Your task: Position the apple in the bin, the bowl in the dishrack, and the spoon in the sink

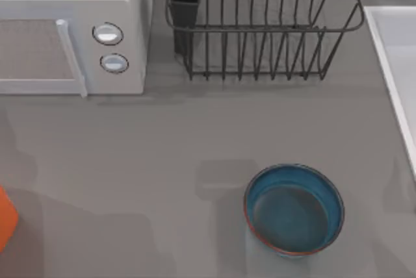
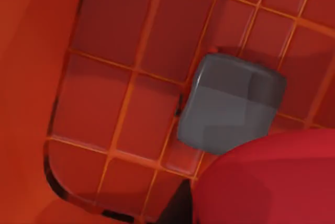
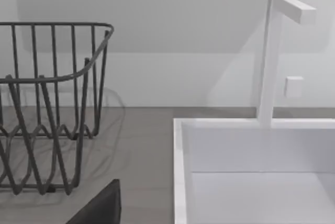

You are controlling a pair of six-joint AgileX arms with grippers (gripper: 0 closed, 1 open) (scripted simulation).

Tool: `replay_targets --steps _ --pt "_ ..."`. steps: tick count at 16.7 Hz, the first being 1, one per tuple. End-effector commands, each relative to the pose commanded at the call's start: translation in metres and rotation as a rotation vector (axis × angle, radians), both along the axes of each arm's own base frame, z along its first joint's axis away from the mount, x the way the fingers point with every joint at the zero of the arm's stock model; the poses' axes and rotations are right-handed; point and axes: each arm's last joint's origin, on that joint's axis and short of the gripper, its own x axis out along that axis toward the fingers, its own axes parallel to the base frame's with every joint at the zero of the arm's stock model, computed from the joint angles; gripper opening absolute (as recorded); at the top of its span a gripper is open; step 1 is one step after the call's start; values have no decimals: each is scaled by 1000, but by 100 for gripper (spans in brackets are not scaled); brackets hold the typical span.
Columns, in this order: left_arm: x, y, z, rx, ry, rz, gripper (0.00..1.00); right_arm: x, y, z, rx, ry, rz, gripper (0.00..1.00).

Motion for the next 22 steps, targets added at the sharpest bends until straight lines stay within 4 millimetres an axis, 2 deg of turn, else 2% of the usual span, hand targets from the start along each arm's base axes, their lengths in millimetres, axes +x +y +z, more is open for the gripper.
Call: replay_targets --steps 2,6,19,22 --pt "-1 1 -7 0 -1 1 0 0 0 0 0 0 0 100" --pt "-1 1 -8 0 -1 1 0 0 0 0 0 0 0 100" --pt "-1 1 -8 0 -1 1 98 0 0 0 0 0 0 100" --pt "-1 1 -8 0 -1 1 100 0 0 0 0 0 0 100"
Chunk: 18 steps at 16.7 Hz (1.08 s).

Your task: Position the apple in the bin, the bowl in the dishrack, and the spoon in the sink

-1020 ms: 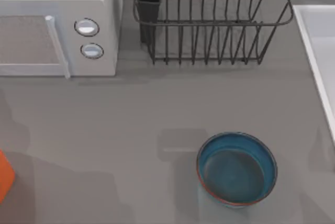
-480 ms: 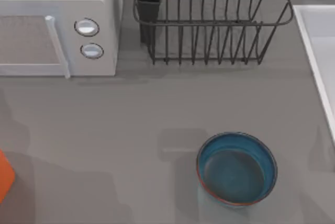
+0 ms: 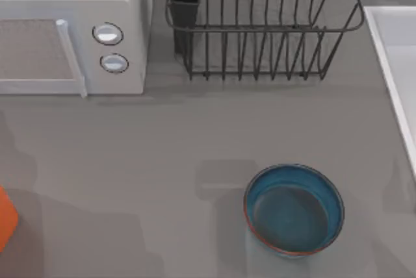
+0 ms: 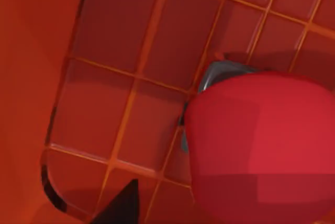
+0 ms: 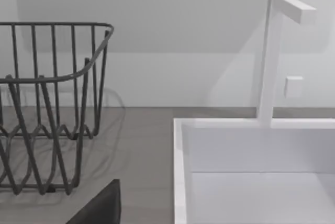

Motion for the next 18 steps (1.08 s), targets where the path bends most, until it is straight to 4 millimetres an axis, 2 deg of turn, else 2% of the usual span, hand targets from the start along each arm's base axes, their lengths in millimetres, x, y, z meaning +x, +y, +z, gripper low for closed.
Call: replay_targets --steps 9,13,18 --pt "-4 -5 0 -1 -31 -43 100 0 0 0 0 0 0 100" --pt "-22 -22 1 52 -208 -255 100 0 0 0 0 0 0 100" --pt "-56 -42 10 257 -541 -581 100 0 0 0 0 0 0 100"
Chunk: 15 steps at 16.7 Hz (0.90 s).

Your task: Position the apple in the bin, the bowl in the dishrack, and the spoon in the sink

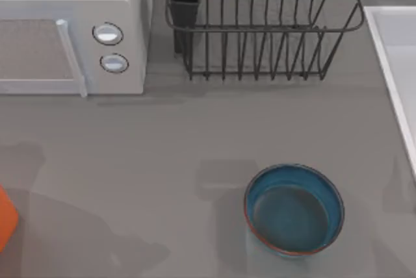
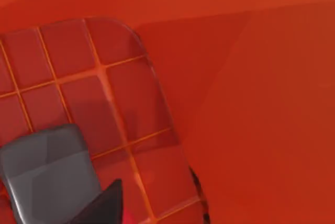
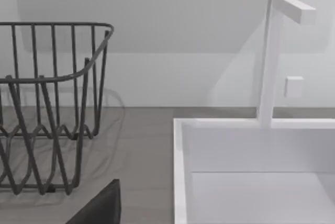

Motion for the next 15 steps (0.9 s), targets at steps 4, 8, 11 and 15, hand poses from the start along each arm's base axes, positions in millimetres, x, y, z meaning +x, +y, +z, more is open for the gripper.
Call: replay_targets --steps 4,8,11,15 --pt "-19 -10 -3 146 -202 -159 100 0 0 0 0 0 0 100" --pt "-44 -20 -10 436 -500 -336 100 0 0 0 0 0 0 100" --pt "-53 -26 -33 641 -659 -443 100 0 0 0 0 0 0 100" --pt "-54 -33 -53 752 -755 -538 100 0 0 0 0 0 0 100"
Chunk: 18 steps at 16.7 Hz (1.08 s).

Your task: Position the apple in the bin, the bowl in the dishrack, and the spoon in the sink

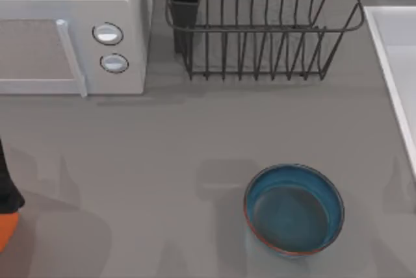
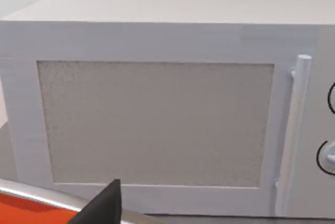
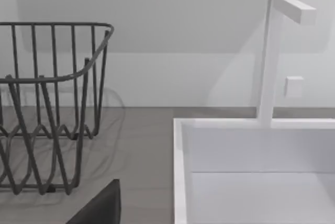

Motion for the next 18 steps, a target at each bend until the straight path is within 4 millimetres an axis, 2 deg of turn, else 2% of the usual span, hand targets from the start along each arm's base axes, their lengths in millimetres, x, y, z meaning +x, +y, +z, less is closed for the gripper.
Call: replay_targets --steps 6,10,14,18 --pt "0 0 -1 4 -3 -5 100 0 0 0 0 1 0 100" --pt "0 0 -1 4 -3 -5 100 1 5 17 44 105 45 100" --pt "0 0 -1 4 -3 -5 100 14 18 50 117 373 119 100" --pt "0 0 -1 4 -3 -5 100 49 44 78 157 755 157 100"
